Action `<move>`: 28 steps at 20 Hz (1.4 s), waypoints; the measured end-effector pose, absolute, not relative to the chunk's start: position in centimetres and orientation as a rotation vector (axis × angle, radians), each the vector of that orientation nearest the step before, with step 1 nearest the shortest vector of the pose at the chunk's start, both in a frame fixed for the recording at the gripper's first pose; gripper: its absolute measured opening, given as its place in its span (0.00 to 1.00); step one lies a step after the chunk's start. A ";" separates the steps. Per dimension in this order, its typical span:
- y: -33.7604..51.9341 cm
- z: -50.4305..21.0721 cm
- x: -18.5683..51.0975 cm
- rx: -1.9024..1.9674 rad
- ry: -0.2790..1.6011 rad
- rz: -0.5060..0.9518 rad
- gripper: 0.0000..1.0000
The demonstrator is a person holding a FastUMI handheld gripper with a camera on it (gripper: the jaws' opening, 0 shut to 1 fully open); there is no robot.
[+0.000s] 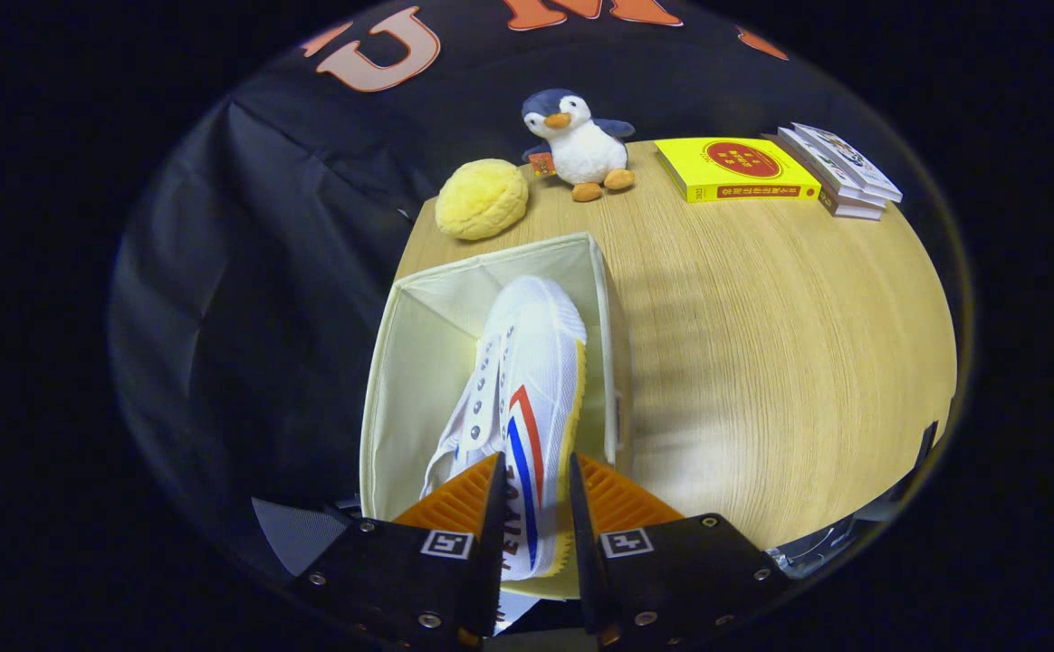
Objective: Open the storage box then place both shoes into the box .Put the left shoe in first, then the right shoe, with the right side of both shoes facing outward in a uniform manner.
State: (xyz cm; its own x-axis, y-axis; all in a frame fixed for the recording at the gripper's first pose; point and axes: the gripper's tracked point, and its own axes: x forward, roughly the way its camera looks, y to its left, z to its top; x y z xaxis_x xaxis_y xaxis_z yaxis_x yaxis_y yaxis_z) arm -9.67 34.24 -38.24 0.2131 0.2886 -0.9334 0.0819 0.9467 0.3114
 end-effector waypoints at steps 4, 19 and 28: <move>34.4 -35.5 -7.6 0.374 1.262 0.253 0.37; 17.8 -24.5 -2.4 0.286 0.775 0.237 0.79; 6.1 -17.0 -1.7 0.177 0.455 0.094 0.98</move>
